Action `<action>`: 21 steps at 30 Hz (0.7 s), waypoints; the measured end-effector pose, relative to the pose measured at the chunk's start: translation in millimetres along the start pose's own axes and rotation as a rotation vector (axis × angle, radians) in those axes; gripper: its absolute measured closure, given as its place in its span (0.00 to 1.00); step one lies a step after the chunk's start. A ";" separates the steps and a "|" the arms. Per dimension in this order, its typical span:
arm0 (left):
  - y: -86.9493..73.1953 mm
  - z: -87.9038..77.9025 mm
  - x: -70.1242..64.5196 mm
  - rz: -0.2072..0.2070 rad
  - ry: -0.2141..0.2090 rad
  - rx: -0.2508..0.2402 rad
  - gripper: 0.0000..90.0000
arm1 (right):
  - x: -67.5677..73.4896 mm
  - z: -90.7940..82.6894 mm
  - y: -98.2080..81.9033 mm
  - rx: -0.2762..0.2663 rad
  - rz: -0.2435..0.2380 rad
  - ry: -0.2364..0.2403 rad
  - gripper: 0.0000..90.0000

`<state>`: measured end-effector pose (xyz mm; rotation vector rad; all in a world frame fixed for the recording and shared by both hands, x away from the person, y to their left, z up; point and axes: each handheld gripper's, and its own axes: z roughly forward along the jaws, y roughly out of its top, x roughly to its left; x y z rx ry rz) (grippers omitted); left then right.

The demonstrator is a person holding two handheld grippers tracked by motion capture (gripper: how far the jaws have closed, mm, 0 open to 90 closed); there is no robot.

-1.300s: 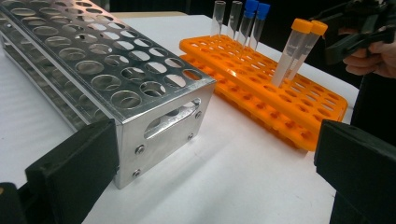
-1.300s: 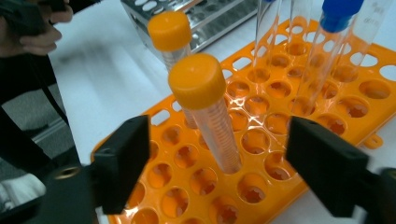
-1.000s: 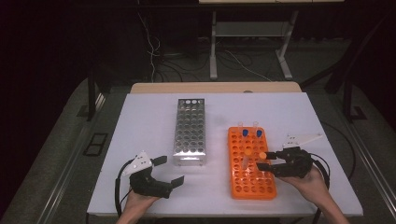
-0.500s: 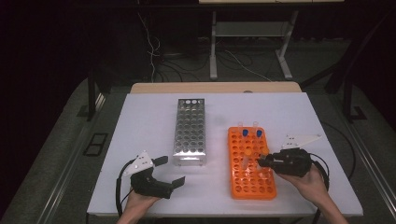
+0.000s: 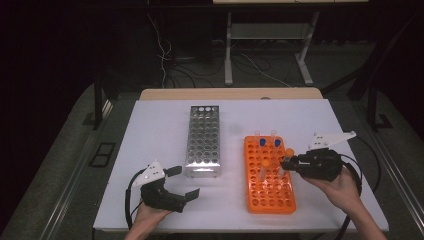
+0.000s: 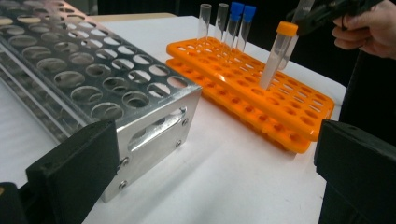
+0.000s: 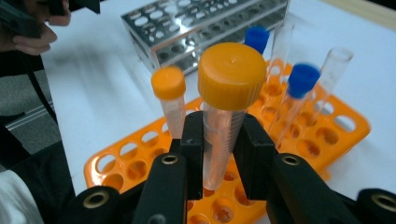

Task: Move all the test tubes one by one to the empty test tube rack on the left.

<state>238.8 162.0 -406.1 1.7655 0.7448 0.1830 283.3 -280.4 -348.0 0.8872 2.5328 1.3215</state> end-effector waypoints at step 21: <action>44.5 9.6 -1.7 0.050 -0.066 0.035 0.00 | -6.9 -13.9 73.9 -0.003 -0.046 0.049 0.82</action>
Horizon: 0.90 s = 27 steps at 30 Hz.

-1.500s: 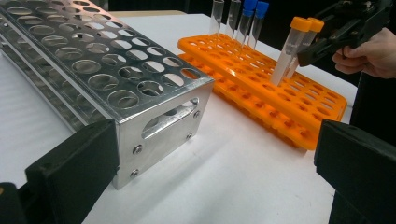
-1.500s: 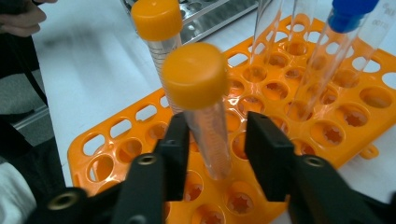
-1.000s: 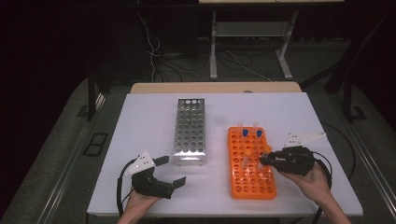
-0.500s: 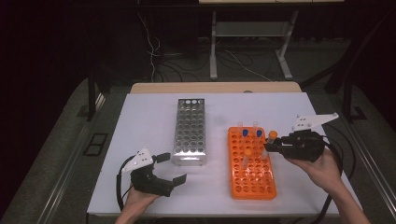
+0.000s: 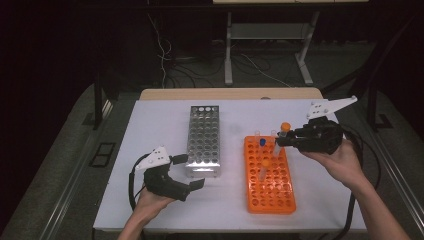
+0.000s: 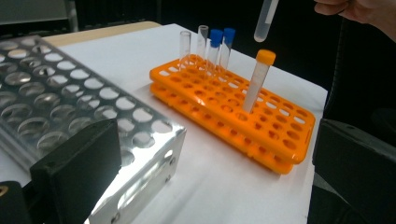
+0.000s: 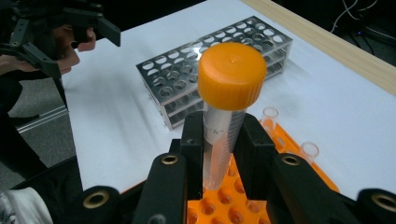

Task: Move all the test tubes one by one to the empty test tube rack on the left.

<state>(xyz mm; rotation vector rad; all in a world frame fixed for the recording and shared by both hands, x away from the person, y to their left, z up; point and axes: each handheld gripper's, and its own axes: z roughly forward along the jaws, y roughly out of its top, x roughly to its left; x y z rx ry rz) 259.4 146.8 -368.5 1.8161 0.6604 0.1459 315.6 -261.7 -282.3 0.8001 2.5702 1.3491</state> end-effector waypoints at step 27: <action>98.6 27.0 8.9 0.129 -0.084 0.148 0.06 | 7.7 35.1 42.3 0.063 -0.060 0.100 0.82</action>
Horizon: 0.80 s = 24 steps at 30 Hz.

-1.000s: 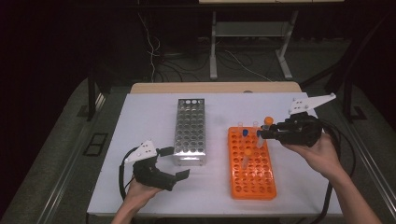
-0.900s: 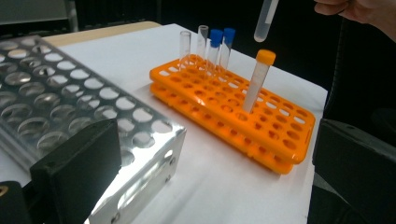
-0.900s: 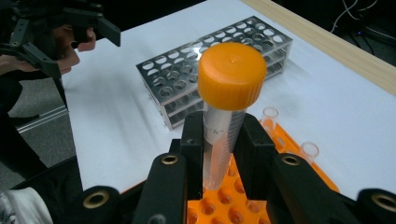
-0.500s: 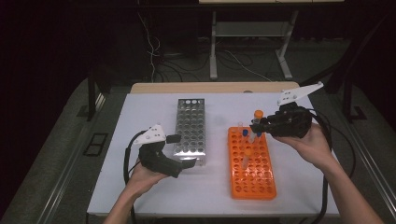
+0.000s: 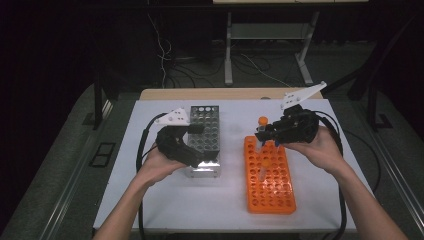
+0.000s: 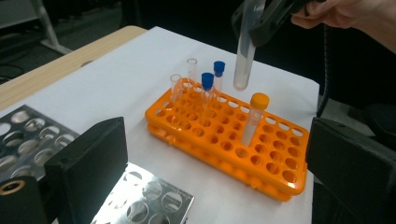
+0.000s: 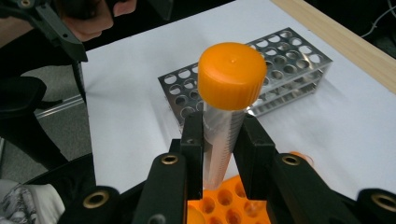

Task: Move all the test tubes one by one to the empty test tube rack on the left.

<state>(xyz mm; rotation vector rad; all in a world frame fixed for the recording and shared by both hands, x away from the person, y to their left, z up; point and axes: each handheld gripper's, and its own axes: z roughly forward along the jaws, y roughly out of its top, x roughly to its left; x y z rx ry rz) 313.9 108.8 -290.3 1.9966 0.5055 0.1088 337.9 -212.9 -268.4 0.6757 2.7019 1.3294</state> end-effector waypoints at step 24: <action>52.1 28.0 21.9 0.072 -0.081 0.154 0.37 | 1.3 42.0 15.5 0.079 -0.061 0.071 0.82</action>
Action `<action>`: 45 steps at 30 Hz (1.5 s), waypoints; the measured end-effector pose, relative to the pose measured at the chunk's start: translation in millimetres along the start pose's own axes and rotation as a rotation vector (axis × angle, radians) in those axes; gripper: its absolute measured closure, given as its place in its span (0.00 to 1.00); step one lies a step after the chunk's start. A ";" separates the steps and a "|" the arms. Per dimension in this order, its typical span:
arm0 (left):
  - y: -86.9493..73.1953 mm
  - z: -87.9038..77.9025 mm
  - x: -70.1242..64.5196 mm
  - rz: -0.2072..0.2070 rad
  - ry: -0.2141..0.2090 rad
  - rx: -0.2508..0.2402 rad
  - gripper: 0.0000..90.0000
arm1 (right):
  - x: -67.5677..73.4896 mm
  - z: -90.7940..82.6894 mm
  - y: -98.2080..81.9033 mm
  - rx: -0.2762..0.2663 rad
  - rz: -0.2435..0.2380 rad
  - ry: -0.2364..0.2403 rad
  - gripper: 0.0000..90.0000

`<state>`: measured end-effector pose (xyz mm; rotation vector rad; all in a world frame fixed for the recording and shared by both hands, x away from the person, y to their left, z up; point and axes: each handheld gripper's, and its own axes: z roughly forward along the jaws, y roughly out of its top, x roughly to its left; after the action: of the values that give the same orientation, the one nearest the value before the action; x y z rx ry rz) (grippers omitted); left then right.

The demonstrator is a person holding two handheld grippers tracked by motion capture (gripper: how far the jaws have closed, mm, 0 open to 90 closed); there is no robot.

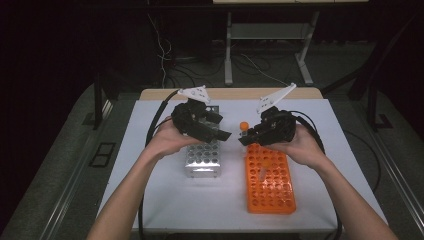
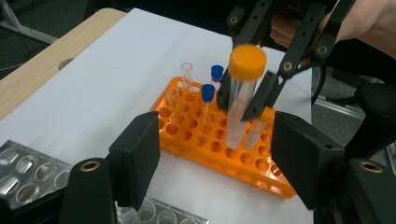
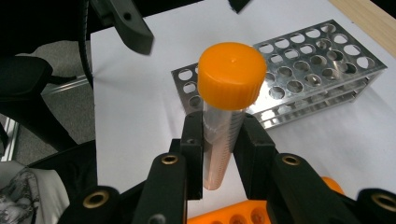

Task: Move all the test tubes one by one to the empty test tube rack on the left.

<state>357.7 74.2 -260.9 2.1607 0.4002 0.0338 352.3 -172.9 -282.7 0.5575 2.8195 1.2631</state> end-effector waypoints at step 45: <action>49.7 2.2 21.3 0.078 -0.033 0.135 0.77 | -3.6 -21.7 -6.2 -0.129 0.063 -0.110 0.31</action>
<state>391.7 52.2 -225.0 2.3059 0.3067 0.0148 350.6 -193.5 -273.0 0.6927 2.6285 1.3678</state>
